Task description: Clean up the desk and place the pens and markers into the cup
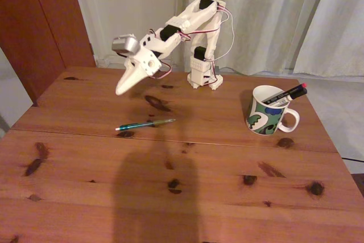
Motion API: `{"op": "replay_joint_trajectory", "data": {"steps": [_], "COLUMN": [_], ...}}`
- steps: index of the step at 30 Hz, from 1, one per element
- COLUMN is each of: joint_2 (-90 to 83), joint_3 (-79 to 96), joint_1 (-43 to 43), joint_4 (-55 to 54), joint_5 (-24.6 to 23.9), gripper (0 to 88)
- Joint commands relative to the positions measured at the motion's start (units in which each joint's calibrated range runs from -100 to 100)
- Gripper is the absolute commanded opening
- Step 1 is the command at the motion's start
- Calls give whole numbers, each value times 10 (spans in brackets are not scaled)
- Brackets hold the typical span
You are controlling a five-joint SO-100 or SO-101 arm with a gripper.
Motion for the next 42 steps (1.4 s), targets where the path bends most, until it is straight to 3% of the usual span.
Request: {"op": "replay_joint_trajectory", "data": {"steps": [1, 6, 9, 20, 24, 29, 37, 42], "joint_2": [-2, 0, 0, 38, 118, 230, 357, 376], "joint_3": [-4, -4, -37, -328, -448, -567, -653, -649], "joint_1": [-1, -1, -4, -5, -6, -6, -48, -58], "joint_4": [-13, -1, 81, 624, 759, 810, 806, 806], "joint_5": [-21, -54, -64, -68, -70, -77, -155, -156], "gripper": [8, 8, 9, 9, 9, 9, 9, 9]}}
